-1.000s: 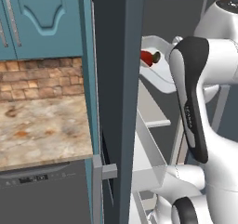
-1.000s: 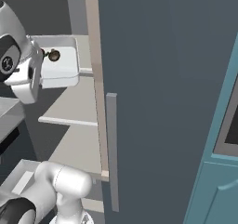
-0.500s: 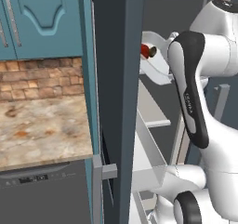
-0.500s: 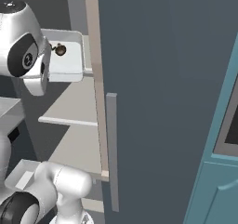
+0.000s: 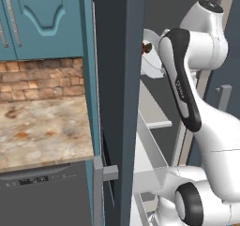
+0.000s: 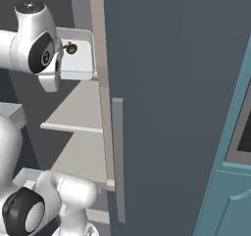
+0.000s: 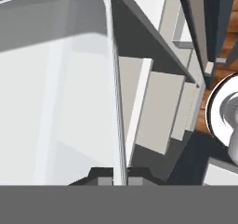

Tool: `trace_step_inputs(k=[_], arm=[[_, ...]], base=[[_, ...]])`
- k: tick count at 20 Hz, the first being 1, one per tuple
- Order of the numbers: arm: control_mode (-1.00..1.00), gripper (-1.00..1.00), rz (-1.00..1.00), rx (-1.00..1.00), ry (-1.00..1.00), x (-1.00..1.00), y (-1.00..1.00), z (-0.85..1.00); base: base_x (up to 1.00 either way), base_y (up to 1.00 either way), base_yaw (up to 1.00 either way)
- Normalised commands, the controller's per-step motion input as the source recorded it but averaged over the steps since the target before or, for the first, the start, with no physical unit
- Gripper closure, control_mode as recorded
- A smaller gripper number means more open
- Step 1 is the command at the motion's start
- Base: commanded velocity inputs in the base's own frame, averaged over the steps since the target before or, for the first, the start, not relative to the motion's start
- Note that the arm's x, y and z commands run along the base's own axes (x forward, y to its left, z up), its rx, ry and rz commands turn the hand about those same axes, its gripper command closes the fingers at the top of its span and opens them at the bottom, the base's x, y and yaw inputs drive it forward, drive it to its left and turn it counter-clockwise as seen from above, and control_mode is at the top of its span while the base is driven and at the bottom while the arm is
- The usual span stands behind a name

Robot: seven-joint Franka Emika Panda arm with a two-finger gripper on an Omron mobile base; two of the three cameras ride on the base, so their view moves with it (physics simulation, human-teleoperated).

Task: Take the bell pepper and mushroom out of the freezer and place them in the tupperware container on the counter. Then put the tupperware containing the vegetables back in the freezer.

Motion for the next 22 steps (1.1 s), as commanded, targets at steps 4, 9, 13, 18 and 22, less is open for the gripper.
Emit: trace_step_inputs(k=[4, 9, 13, 18, 22], arm=[[-1.0, 1.0, 0.0, 0.04, 0.0, 0.57, 0.04, -0.09], [-1.0, 1.0, 0.0, 0.03, -0.02, 0.54, 0.07, -0.11], [-1.0, 1.0, 0.0, 0.01, -0.05, 0.61, 0.08, -0.08], [-1.0, 1.0, 0.0, 0.0, -0.07, 0.5, 0.09, -0.07], [-1.0, 1.0, 0.0, 0.0, -0.1, 0.41, 0.1, 0.0]], base=[[0.0, 0.0, 0.0], [0.0, 0.0, 0.0], [0.0, 0.0, 0.0], [0.0, 0.0, 0.0], [0.0, 0.0, 0.0]])
